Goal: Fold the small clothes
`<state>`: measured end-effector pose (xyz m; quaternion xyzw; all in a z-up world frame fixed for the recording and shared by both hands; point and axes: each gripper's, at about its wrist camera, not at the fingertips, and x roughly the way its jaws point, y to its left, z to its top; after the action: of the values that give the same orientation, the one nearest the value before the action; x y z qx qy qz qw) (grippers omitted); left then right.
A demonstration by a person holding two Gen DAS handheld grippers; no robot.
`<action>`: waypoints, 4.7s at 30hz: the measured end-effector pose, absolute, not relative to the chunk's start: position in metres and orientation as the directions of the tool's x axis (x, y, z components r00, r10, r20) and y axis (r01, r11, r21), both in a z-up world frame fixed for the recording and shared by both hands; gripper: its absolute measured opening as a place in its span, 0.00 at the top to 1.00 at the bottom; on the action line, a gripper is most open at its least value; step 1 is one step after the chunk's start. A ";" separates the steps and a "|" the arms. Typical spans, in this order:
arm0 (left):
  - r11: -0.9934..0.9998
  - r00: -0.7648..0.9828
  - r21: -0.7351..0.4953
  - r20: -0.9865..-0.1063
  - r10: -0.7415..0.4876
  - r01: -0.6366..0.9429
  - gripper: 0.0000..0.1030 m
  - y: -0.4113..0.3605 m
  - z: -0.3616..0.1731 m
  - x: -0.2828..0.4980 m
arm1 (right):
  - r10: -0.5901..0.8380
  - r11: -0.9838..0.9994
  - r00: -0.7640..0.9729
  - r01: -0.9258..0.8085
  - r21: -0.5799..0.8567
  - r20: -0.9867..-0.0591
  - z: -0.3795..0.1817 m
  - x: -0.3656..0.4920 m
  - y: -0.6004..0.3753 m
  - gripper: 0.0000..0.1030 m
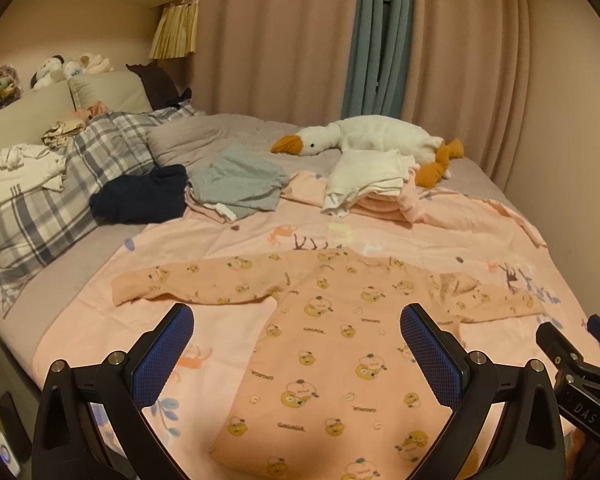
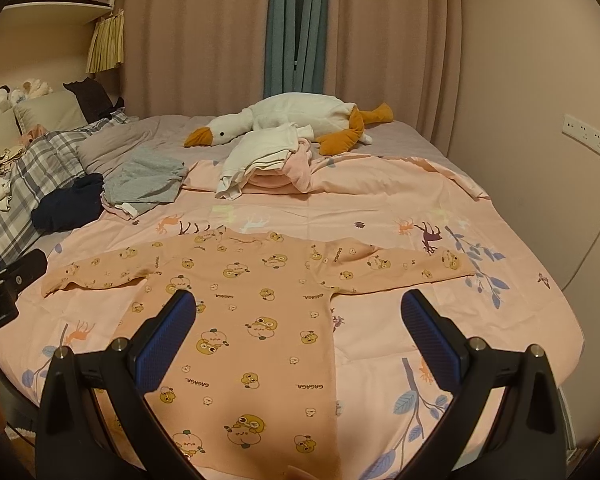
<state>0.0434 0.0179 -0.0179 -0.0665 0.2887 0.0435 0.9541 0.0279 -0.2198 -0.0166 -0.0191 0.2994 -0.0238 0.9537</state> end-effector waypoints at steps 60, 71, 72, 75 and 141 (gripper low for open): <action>0.988 0.825 -0.142 -0.564 -0.025 -0.067 0.01 0.029 -0.078 0.147 | 0.074 0.992 0.770 0.009 0.126 -0.634 -0.024 0.081 -0.287 0.00; 0.910 0.644 -0.380 -0.741 -0.191 -0.168 0.01 0.070 -0.206 0.249 | 0.080 0.866 0.670 0.320 0.384 -0.738 -0.108 0.203 -0.487 0.01; 0.896 0.603 -0.406 -0.765 -0.227 -0.178 0.01 0.072 -0.216 0.255 | 0.099 0.838 0.661 0.348 0.421 -0.744 -0.119 0.207 -0.505 0.02; 0.859 0.572 -0.470 -0.769 -0.285 -0.204 0.01 0.077 -0.231 0.261 | 0.051 0.773 0.671 0.442 0.454 -0.740 -0.148 0.211 -0.555 0.03; 0.776 0.605 -0.403 -0.796 -0.034 -0.486 0.01 0.185 -0.206 0.230 | 0.149 0.926 0.578 -0.366 -0.092 -0.802 -0.162 0.308 -0.082 0.29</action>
<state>0.2296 0.1851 -0.2056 -0.3068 0.4239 0.1342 0.8416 0.3082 -0.0818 -0.1617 -0.1246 0.4355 0.1464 0.8794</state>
